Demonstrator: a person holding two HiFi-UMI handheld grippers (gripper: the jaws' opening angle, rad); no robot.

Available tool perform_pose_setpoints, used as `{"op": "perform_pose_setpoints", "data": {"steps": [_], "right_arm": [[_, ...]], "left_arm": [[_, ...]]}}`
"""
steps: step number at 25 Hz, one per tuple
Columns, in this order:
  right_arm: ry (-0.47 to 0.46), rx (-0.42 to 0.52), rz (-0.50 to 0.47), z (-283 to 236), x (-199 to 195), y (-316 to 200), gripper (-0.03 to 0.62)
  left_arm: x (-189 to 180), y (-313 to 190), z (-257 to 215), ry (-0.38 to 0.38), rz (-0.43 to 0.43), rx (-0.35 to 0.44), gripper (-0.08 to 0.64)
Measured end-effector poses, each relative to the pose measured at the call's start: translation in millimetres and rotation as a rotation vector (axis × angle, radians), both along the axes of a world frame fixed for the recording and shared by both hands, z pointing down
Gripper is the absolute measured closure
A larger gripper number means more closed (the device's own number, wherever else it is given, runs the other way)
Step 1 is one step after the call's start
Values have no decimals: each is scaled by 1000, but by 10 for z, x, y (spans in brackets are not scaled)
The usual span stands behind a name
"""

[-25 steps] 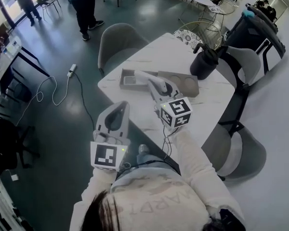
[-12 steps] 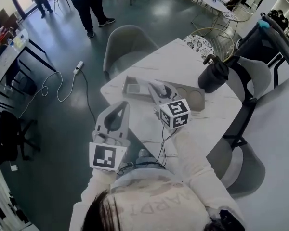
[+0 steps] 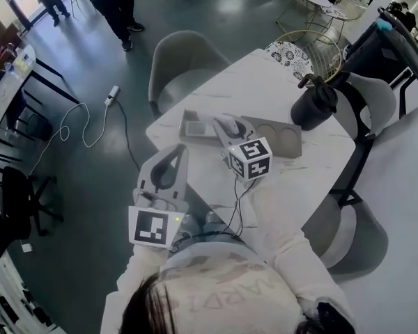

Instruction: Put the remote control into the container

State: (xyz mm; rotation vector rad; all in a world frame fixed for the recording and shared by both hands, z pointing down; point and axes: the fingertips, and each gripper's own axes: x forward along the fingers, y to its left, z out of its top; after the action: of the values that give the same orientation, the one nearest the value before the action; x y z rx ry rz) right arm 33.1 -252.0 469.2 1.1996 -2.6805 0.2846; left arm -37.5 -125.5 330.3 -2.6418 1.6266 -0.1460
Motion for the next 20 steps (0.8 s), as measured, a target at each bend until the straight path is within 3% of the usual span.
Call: {"op": "perform_pose_setpoints", "data": {"steps": [12, 20], "right_arm": [[31, -89, 3, 322, -235, -225, 502], [3, -171, -3, 503, -371, -293, 502]], "left_arm": [[-254, -307, 68, 16, 29, -20, 546], [-382, -425, 102, 27, 34, -25, 546]]}}
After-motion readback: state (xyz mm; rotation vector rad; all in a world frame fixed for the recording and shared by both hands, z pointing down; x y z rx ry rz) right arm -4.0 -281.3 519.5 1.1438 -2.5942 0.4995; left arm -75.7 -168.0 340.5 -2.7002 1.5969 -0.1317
